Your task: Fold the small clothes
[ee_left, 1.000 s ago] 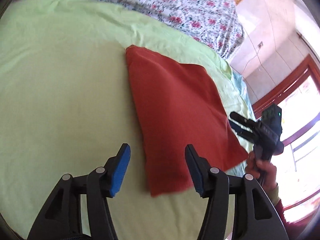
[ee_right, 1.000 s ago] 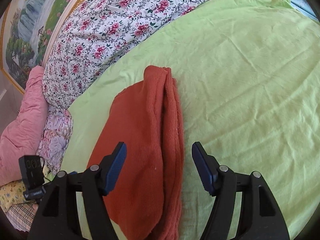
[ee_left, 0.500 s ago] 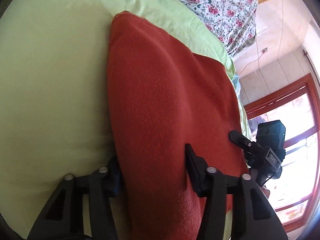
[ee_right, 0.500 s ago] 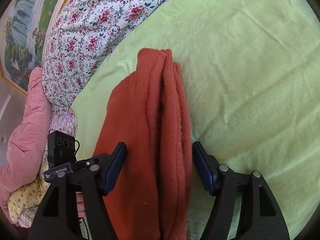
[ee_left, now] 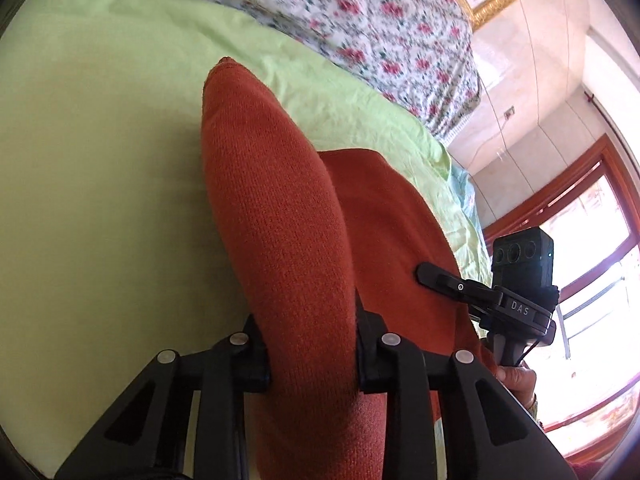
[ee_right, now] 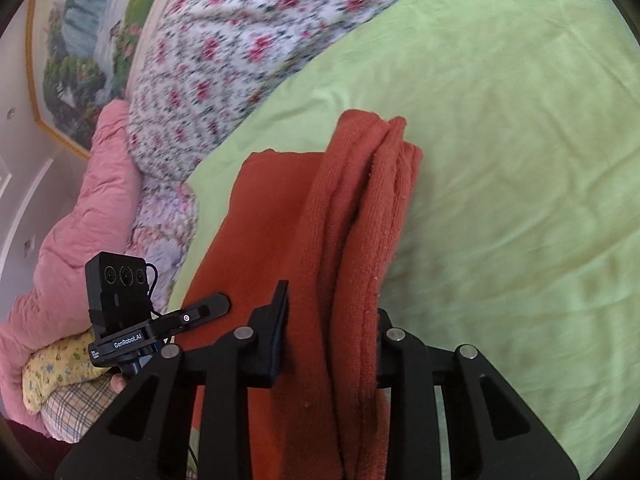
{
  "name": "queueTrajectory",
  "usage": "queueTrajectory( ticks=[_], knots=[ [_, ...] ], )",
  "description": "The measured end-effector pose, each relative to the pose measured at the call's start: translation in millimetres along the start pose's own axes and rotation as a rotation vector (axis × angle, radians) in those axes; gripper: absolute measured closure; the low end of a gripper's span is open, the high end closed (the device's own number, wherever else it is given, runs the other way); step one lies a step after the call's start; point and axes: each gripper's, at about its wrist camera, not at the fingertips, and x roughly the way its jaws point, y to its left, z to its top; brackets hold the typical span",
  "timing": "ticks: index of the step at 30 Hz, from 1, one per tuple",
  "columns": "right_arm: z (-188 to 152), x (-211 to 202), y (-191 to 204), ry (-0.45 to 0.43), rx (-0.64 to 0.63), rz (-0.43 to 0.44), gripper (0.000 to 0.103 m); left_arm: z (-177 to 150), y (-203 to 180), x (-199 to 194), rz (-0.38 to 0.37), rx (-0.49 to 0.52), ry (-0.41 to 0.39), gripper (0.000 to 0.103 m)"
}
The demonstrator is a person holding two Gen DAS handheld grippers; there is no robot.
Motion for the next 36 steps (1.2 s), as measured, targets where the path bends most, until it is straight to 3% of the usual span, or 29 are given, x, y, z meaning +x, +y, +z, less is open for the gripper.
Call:
queueTrajectory(
  ticks=[7,13,16,22,27,29,32,34,36],
  knots=[
    [-19,55,55,0.079,-0.036,0.156,0.073,-31,42,-88,0.075,-0.054,-0.074,0.075],
    [-31,106,82,0.158,-0.046,0.209,0.073,-60,84,-122,0.139,-0.081,-0.089,0.075],
    [-37,122,81,0.194,-0.049,0.192,0.073,-71,106,-116,0.155,-0.122,-0.07,0.074],
    [-44,128,63,0.214,-0.037,0.138,0.072,-85,125,-103,0.115,-0.155,-0.089,0.066],
    [-42,123,65,0.213,-0.048,0.086,0.06,-85,130,-104,0.111,-0.193,-0.072,0.057],
    [-38,115,70,0.178,-0.069,0.025,0.052,-80,130,-107,0.12,-0.185,-0.066,0.055],
    [-25,93,79,0.085,-0.098,-0.038,0.052,-69,131,-112,0.139,-0.17,-0.073,0.051],
    [-15,80,89,0.029,-0.128,-0.029,0.052,-58,135,-112,0.149,-0.182,-0.08,0.047],
    [-6,79,100,0.029,-0.161,0.007,0.052,-48,140,-111,0.156,-0.197,-0.087,0.047]
  ],
)
